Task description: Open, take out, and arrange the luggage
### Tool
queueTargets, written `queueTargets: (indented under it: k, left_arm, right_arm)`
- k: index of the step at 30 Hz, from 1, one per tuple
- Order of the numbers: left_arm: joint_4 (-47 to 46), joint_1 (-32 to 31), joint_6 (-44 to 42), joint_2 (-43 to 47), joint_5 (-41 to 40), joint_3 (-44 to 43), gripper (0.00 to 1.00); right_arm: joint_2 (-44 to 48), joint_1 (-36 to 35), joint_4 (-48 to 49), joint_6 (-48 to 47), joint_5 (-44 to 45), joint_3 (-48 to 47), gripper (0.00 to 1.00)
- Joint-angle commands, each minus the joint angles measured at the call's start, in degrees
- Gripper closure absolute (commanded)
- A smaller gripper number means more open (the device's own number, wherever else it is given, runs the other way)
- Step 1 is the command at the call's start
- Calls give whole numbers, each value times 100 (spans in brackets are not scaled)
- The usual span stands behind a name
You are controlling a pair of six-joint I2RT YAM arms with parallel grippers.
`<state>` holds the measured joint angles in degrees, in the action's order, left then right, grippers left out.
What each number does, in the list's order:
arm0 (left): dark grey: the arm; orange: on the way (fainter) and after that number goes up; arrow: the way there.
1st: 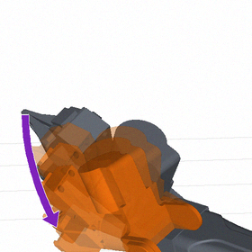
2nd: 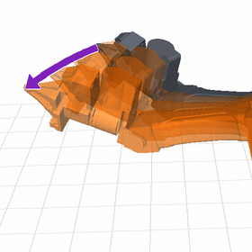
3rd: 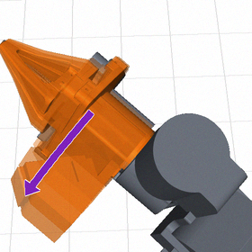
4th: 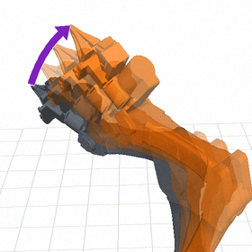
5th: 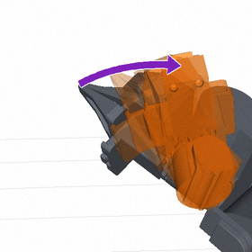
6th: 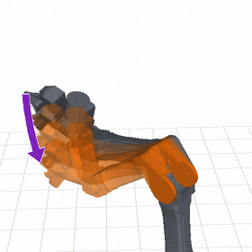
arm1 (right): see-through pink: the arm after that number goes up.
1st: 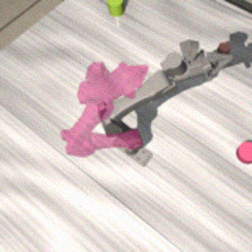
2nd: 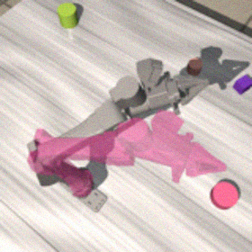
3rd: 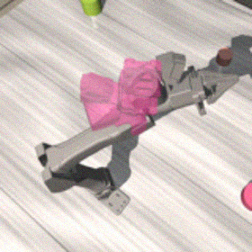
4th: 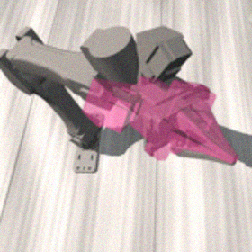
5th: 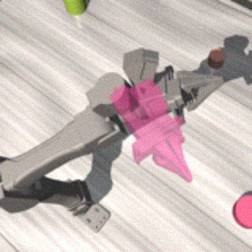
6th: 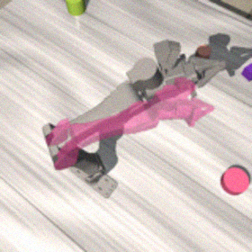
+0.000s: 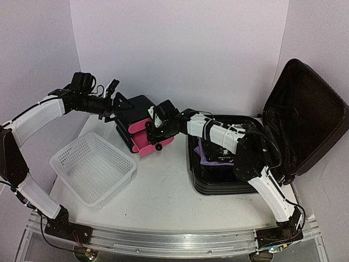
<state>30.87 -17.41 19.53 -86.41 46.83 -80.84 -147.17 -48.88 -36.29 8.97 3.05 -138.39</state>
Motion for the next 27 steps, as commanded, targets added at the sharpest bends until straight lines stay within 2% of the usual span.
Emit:
queueTargets:
  k: [1, 7, 15, 21, 27]
  left_arm:
    - [-264, 9, -6, 140, 108, -28, 1]
    - [-266, 7, -4, 142, 110, -29, 1]
    - [-275, 5, 7, 168, 146, -29, 0]
    - [-294, 9, 25, 164, 139, -20, 1]
    - [-301, 9, 25, 158, 142, -11, 1]
  right_arm:
    - [231, -6, 48, -12, 69, -282, 25]
    - [945, -6, -147, 264, 124, 146, 26]
    - [2082, 0, 22, 882, 398, 2173, 30]
    - [2212, 0, 533, 1290, 648, 2989, 34]
    - [1950, -5, 808, 1445, 1119, 3041, 45]
